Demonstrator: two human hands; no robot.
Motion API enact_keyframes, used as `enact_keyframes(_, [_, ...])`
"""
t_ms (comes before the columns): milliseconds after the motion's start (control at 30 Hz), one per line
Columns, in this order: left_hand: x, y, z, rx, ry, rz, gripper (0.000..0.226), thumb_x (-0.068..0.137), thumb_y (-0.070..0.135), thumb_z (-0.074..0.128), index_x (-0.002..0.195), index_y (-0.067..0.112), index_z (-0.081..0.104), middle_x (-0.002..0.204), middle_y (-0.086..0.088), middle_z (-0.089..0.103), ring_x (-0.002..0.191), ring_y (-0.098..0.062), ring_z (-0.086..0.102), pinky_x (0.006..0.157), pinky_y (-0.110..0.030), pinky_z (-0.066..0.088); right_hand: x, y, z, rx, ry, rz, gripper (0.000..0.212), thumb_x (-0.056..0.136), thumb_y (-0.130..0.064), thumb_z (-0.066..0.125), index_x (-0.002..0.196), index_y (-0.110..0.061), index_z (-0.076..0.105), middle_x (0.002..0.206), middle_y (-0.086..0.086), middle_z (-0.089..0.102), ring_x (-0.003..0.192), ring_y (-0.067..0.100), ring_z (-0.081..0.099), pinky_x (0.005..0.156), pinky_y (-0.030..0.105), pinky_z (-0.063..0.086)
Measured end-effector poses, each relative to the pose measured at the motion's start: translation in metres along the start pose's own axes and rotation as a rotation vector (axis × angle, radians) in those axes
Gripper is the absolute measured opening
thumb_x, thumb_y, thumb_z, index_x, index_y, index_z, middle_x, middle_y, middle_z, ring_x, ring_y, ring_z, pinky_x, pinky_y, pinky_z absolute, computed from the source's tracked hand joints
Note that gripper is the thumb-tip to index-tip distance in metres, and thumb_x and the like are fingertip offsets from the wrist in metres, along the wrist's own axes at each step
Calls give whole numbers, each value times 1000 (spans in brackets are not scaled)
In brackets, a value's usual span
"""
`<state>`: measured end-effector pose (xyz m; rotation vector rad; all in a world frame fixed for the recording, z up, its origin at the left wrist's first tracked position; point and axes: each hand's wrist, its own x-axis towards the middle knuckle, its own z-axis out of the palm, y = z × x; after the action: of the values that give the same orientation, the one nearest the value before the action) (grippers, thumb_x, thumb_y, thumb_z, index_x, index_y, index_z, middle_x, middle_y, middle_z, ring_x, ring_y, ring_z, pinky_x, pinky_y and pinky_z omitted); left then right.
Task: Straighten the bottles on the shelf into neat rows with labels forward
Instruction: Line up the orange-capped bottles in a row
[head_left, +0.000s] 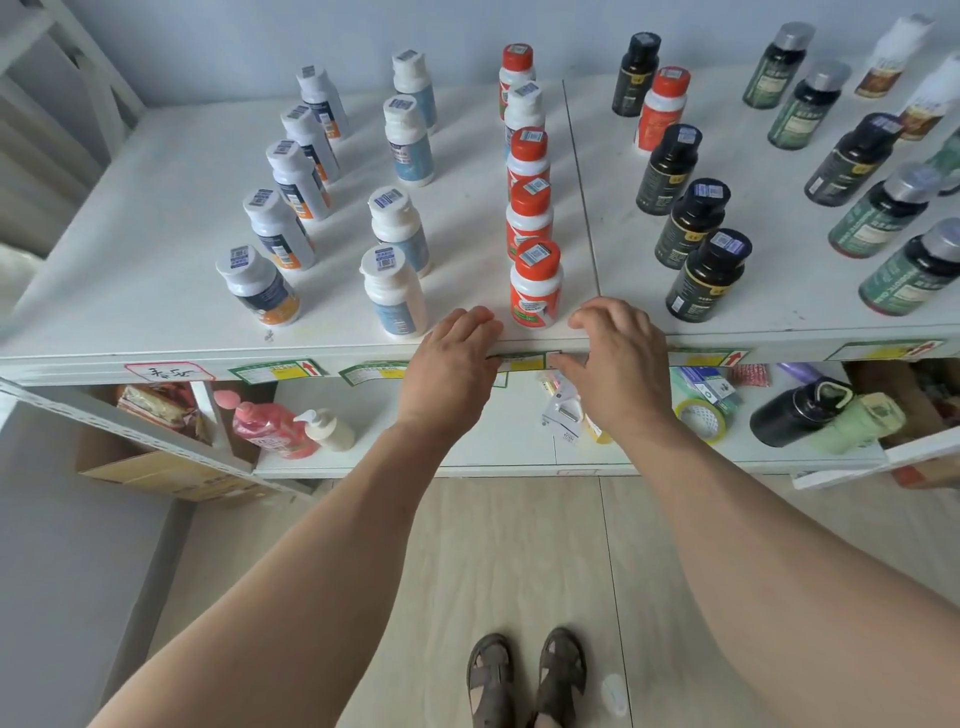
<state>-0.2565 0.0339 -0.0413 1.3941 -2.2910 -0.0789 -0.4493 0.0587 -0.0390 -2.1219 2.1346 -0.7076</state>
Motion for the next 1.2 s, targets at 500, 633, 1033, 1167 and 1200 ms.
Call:
enact_keyframes(500, [25,44,-45,-396,-241,-517,62,86,32,69,141,18,45,144,1,48,130,-18,46,106,-28,36,57,-42,-98,353,-271,64,56,88,-42,66,137,-23,48,140,-4,50,126,17,49,91,24,33])
enact_keyframes(633, [31,42,-44,-428,-266,-529,63,86,32,68,142,17,44,143,1,48,130,-18,45,105,-28,35,67,-49,-92,368,-408,74,64,85,-44,68,141,-25,44,143,-4,49,128,19,50,102,35,40])
enact_keyframes(1033, [34,33,-52,-676,-272,-492,46,83,31,72,126,24,58,116,8,64,105,-6,54,88,-20,39,72,-57,-96,408,-370,176,50,85,-41,70,131,-25,57,127,-6,64,109,13,61,90,25,44])
enact_keyframes(1167, [32,28,-57,-716,-311,-487,49,82,39,72,127,28,57,117,8,65,110,-8,57,97,-25,45,70,-63,-102,428,-331,192,48,84,-43,70,127,-24,59,124,-5,65,105,12,61,89,26,47])
enact_keyframes(1200, [33,27,-58,-718,-326,-485,49,81,44,71,126,31,57,117,10,66,112,-8,58,99,-29,46,70,-64,-103,423,-323,192,48,84,-44,70,126,-23,60,123,-5,65,105,13,62,91,29,49])
